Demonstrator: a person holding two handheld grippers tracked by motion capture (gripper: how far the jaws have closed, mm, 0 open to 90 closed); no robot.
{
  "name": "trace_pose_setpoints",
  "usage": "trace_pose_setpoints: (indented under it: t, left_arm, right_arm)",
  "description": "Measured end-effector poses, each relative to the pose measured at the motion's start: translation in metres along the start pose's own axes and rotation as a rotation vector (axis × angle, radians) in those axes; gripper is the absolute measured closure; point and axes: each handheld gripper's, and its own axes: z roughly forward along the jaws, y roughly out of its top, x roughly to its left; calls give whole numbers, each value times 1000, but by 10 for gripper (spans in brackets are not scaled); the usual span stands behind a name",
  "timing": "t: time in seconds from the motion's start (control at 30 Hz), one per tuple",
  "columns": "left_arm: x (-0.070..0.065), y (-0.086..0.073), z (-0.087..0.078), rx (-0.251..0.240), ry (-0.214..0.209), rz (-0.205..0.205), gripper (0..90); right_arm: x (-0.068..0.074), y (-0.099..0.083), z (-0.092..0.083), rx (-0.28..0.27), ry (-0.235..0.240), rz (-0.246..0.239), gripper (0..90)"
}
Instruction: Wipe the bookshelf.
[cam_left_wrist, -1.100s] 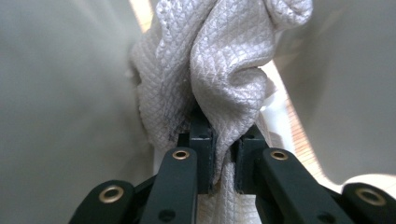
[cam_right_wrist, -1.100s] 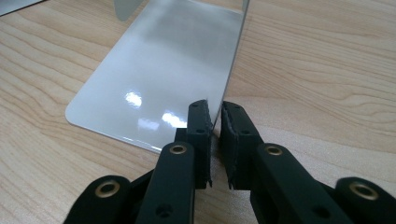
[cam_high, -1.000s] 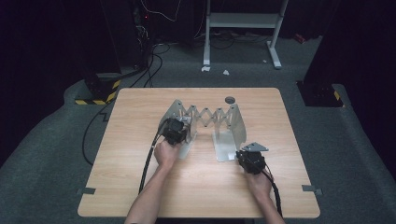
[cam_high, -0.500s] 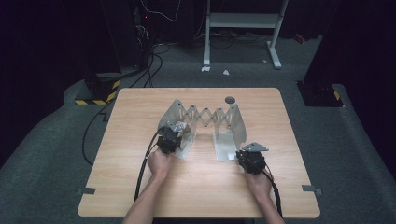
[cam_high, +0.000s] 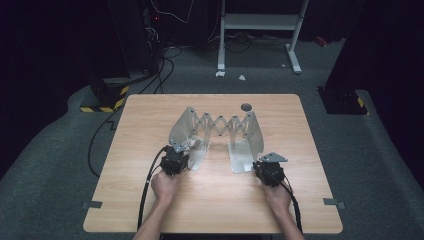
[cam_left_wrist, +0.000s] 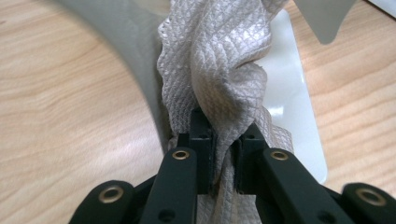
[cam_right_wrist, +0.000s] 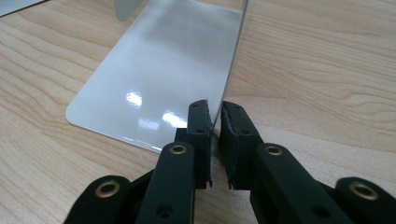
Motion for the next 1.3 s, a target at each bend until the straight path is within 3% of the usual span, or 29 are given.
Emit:
trace_pose_setpoints:
  t: [0.33, 0.47, 0.77, 1.13, 1.3]
  left_arm:
    - [9, -15, -15, 2, -6, -20, 807]
    - [17, -20, -19, -10, -25, -68, 807]
    - [31, -24, -30, -12, -6, -96, 806]
    - [60, -29, -36, 4, 28, -166, 806]
    - [73, -20, -29, 24, 2, -171, 805]
  right_arm:
    - [-1, 0, 0, 2, 10, 7, 824]
    - [-4, 0, 0, 3, 27, 23, 824]
    - [-3, 0, 0, 4, 25, 25, 825]
    - [-4, 0, 0, 3, 28, 25, 825]
    - [-2, 0, 0, 3, 20, 17, 824]
